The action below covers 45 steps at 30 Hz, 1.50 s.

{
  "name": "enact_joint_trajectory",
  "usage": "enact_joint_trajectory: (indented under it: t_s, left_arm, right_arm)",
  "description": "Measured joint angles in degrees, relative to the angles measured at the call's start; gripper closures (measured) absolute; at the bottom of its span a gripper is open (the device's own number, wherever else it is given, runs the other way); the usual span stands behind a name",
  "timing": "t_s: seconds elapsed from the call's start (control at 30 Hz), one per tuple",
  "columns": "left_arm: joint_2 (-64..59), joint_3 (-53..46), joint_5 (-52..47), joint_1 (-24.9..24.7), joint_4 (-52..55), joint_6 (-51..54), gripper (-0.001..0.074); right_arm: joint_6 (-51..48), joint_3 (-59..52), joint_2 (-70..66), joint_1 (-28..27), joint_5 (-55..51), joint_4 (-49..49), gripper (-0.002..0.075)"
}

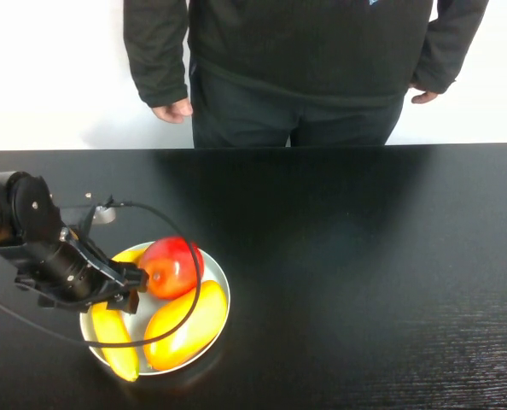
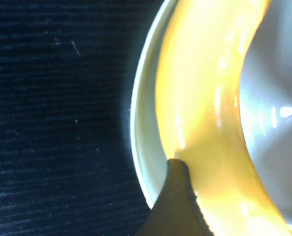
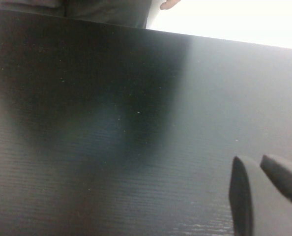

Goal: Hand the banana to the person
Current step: Pick up the banana, then hand the grabbed banana to the person

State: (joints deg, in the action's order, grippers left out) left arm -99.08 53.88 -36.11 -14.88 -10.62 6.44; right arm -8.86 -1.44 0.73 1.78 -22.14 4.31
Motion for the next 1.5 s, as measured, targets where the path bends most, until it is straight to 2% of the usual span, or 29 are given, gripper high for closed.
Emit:
enact_joint_trajectory:
  t_s: [0.47,0.57,0.67,0.93,1.17,1.5]
  left_arm:
    - [-5.39,0.26,0.96,0.0,0.0,0.0,0.0318]
    - [-5.49,0.4,1.9,0.0,0.0,0.0,0.0371]
    - [-5.49,0.55,2.62,0.0,0.0,0.0,0.0456]
    - [-5.26,0.55,2.38,0.0,0.0,0.0,0.0455]
    - [0.67,0.55,0.98,0.0,0.0,-0.33,0.0455]
    - [12.54,5.05,-13.11,0.0,3.4,-1.59,0.0455]
  right_arm:
    - [0.0,0.0,0.0,0.0,0.0,0.0,0.0736]
    - [0.0,0.0,0.0,0.0,0.0,0.0,0.0736]
    - [0.0,0.0,0.0,0.0,0.0,0.0,0.0736]
    - [0.0,0.0,0.0,0.0,0.0,0.0,0.0736]
    - [0.0,0.0,0.0,0.0,0.0,0.0,0.0736]
    - [0.0,0.0,0.0,0.0,0.0,0.0,0.0736]
